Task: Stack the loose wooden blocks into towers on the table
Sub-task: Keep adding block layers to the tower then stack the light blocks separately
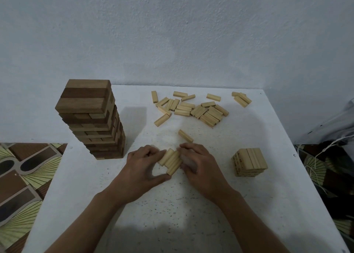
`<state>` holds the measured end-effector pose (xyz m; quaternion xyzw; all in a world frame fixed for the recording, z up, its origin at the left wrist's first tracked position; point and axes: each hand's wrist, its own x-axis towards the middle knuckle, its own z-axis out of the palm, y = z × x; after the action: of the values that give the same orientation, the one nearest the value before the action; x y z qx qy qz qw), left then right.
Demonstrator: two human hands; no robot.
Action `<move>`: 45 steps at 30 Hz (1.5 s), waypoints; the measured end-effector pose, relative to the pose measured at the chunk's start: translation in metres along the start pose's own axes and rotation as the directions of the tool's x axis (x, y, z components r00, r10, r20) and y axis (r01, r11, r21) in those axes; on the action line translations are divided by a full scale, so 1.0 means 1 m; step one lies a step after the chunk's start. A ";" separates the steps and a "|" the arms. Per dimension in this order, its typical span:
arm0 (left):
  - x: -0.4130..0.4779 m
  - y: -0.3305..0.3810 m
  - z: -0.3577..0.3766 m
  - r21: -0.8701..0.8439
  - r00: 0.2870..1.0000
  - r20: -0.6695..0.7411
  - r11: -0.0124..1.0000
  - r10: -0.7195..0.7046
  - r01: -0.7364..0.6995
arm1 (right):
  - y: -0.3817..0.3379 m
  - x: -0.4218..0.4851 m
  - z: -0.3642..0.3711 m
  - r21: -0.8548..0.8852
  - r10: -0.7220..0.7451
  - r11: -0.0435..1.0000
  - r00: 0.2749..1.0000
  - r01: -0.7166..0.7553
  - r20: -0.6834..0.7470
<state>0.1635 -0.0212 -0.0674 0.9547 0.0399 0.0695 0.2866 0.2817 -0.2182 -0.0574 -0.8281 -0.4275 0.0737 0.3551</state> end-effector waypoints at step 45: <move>-0.010 0.040 0.031 0.512 0.975 0.000 0.837 -0.224 0.193 | 0.003 -0.023 0.025 -0.552 0.158 0.827 0.986 -0.107 0.047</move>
<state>0.1600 -0.0727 -0.0718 0.9879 0.1519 -0.0038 0.0315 0.2586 -0.2234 -0.0823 -0.9184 -0.3878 0.0102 0.0780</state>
